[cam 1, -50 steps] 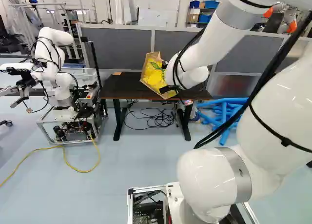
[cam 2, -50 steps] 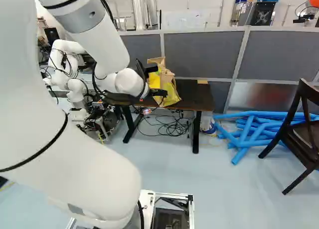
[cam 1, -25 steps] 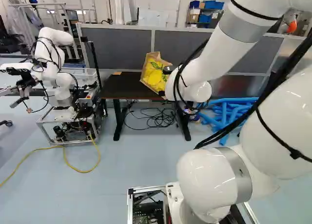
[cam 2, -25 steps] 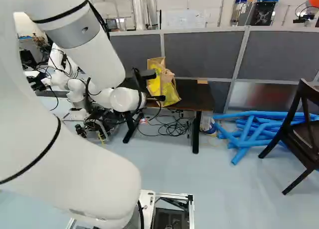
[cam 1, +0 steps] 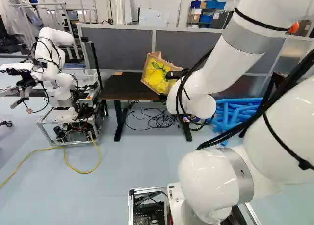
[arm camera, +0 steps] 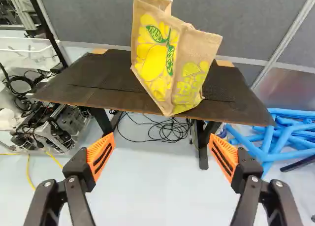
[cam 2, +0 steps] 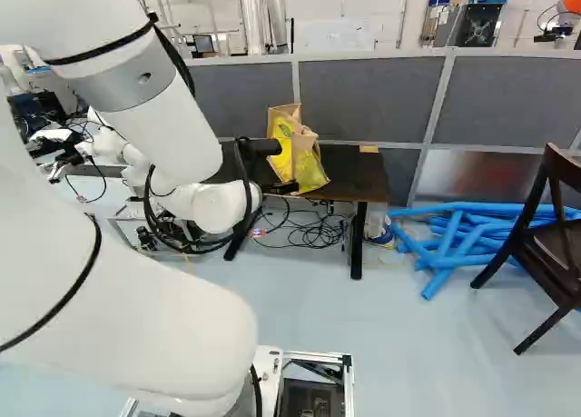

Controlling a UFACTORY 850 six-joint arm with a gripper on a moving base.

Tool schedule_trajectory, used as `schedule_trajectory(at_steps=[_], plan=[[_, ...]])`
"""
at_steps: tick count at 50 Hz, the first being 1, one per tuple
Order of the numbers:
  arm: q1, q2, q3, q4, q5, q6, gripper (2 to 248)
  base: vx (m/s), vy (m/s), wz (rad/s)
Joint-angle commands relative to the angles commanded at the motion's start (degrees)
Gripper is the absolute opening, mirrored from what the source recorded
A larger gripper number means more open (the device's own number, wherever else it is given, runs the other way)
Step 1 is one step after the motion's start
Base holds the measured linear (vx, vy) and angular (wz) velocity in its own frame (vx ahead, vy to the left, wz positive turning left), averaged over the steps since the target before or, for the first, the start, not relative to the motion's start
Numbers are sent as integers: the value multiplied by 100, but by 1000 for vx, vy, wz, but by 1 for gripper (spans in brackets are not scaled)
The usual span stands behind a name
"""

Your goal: Pick up the bag on the ground and place it on the table

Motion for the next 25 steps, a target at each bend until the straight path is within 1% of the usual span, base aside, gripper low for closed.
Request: schedule_trajectory(at_steps=[12, 25], plan=[[23, 79, 211, -6, 336, 99, 247, 0, 0, 0], [40, 140, 375, -11, 597, 176, 247, 0, 0, 0]])
